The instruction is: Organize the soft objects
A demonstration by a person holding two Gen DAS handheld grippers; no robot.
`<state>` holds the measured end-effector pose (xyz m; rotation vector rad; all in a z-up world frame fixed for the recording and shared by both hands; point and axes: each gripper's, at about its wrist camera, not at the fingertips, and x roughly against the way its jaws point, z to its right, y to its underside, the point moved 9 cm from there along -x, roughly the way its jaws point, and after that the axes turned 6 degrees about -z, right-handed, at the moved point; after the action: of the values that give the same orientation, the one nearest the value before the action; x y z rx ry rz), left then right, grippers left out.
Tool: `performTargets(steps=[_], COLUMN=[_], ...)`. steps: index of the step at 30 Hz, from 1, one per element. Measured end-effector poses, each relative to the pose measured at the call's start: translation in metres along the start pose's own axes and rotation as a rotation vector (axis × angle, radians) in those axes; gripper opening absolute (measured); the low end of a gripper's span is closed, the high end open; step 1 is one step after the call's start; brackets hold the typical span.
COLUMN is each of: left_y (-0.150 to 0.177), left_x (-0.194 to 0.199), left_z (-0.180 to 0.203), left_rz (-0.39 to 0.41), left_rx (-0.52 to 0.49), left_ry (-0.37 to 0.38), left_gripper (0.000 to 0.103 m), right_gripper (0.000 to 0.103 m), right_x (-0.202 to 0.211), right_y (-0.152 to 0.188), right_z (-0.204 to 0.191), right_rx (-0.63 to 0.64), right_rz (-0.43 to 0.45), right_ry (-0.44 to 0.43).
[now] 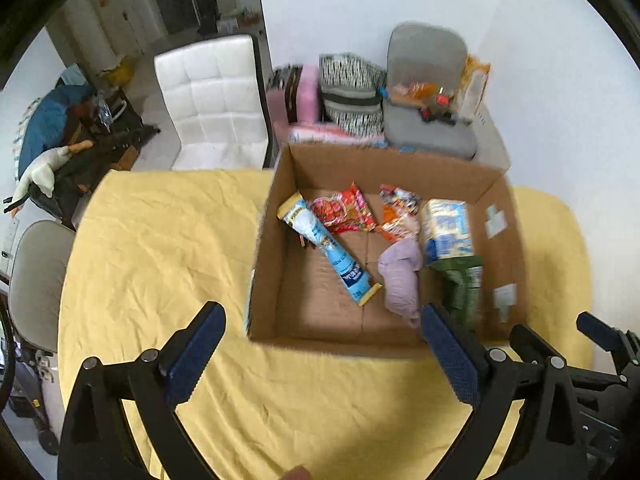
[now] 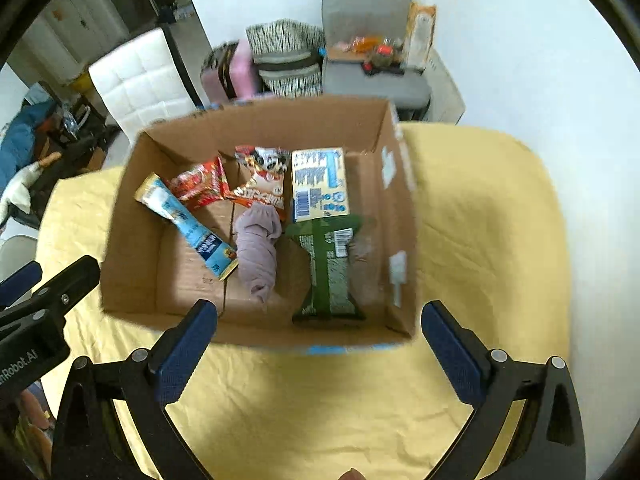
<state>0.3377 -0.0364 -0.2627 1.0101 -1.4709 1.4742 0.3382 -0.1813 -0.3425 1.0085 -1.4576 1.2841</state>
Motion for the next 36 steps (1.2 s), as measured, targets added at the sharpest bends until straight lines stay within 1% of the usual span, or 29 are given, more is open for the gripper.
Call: performTargets(steps=[4,7,10,12,16,20,24,27,31,36], left_y=[0.018,0.029,0.039,0.046,0.059,0.07,0.077,0.079,0.081,0.084], left_x=[0.065,0.106,0.138,0.158,0.191,0.211,0.227,0.237,0.243,0.243], left_z=[-0.002,-0.003,-0.003,0.0,0.002,0.002,0.002,-0.002,-0.004,-0.004], left_rz=[0.088,0.145,0.186,0.201,0.237,0.249,0.26,0.277,0.287,0.281], left_rx=[0.0,-0.018,-0.031,-0.042,-0.048,-0.047,-0.043,-0.027,-0.014,-0.021], left_ry=[0.017,0.004,-0.005,0.012,0.011,0.01,0.007,0.003,-0.001,-0.002], left_gripper=[0.1,0.1,0.1,0.1,0.1,0.1,0.1,0.1,0.1,0.1], right_gripper=[0.103,0.103,0.103,0.103,0.103,0.103,0.103,0.103,0.103,0.103], right_x=[0.057,0.102,0.144,0.172,0.213,0.25,0.276,0.294,0.312,0.322], right_y=[0.022,0.04,0.054,0.065,0.081,0.098,0.113,0.123,0.134,0.14], right_z=[0.008,0.015,0.023,0.027,0.03,0.028,0.026,0.026,0.027,0.031], right_rx=[-0.008,-0.018,-0.028,-0.027,-0.022,-0.004,0.007,0.018,0.026,0.025], right_rz=[0.074,0.14,0.207,0.25,0.3,0.343,0.35,0.371,0.385,0.398], right_ry=[-0.029,-0.044,-0.049,-0.043,-0.047,-0.045,-0.07,-0.057,-0.047,-0.033])
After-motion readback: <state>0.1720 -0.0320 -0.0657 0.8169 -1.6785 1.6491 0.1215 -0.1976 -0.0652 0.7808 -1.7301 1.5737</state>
